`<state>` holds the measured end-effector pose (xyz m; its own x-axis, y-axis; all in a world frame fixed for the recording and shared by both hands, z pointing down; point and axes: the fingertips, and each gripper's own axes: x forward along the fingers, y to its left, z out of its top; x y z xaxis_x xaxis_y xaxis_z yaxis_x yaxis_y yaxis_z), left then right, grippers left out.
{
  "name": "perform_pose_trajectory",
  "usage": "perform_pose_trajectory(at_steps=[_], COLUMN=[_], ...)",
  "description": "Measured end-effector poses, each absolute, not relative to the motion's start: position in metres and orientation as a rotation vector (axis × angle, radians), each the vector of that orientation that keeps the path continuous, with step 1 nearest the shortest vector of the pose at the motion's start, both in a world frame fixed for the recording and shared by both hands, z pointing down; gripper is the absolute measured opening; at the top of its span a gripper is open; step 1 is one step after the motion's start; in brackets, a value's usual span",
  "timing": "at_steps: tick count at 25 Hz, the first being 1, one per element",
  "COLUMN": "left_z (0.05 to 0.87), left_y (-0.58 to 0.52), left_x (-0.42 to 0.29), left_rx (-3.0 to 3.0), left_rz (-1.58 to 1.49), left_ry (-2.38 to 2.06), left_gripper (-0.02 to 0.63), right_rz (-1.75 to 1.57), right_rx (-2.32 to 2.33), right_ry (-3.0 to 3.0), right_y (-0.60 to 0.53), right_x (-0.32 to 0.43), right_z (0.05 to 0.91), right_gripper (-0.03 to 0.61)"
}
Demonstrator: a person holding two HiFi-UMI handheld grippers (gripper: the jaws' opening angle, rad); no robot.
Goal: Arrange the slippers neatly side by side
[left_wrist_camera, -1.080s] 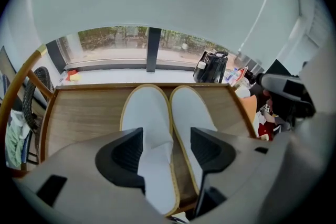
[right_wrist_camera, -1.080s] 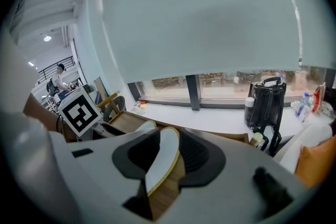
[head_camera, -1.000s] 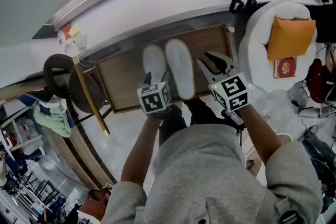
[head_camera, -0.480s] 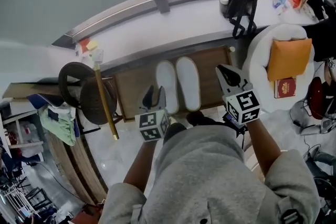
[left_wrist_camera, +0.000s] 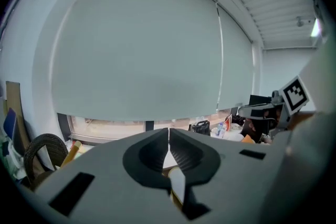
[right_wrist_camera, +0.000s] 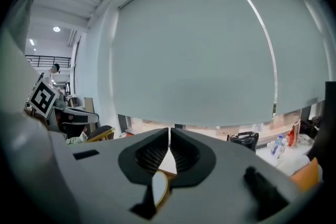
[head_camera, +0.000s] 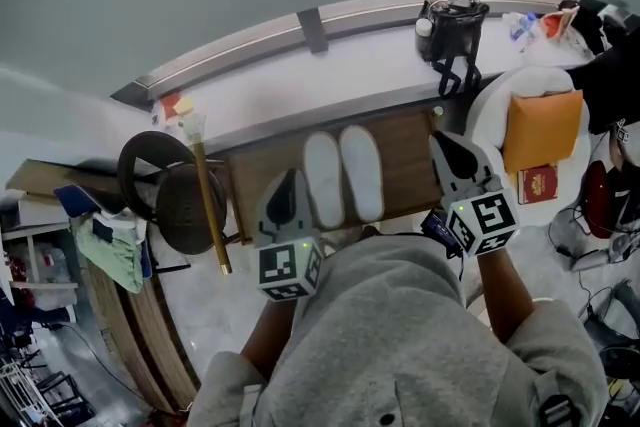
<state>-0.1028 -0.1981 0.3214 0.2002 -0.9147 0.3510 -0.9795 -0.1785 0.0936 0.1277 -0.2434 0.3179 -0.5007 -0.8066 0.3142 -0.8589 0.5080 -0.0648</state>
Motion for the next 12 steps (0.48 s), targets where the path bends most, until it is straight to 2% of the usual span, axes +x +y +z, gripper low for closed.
perform_pose_trajectory(at_steps=[12], left_z=[0.312], left_y=[-0.193], left_x=[-0.109], left_rx=[2.23], left_rz=[0.307], left_ry=[-1.786], left_gripper=[0.02], right_rz=[0.28], right_rx=[1.436], right_ry=[-2.511], right_y=[-0.241], right_x=[0.114], right_z=[0.307], right_gripper=[0.032])
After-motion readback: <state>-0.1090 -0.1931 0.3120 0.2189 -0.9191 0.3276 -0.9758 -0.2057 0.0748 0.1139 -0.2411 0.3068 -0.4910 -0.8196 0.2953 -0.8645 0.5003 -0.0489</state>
